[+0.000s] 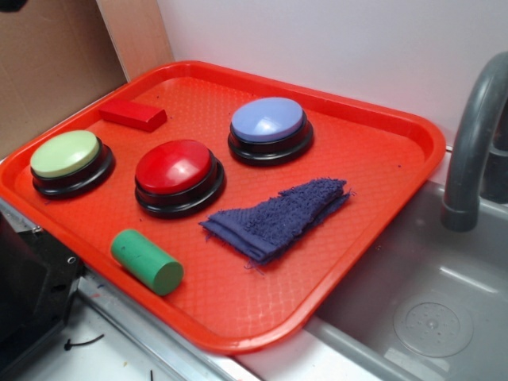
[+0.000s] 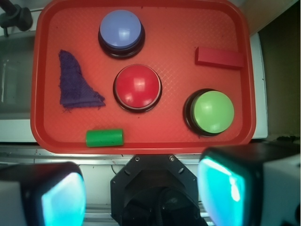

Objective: Push the purple button.

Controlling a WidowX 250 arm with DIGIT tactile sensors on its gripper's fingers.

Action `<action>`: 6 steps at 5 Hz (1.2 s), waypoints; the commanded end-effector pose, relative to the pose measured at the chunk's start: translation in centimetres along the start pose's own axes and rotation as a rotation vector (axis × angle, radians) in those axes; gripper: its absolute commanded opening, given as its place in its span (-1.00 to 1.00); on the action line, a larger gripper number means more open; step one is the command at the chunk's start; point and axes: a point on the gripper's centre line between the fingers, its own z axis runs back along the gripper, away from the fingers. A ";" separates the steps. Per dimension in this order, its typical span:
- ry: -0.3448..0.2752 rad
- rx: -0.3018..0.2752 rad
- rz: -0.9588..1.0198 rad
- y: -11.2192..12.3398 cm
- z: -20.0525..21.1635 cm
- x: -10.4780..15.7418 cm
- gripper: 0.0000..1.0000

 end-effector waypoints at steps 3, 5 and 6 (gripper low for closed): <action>-0.205 0.049 -0.046 0.7 -4.9 9.1 1.00; -0.191 -0.051 -0.164 0.5 -10.7 14.4 1.00; -0.151 0.015 -0.192 -0.3 -13.7 15.4 1.00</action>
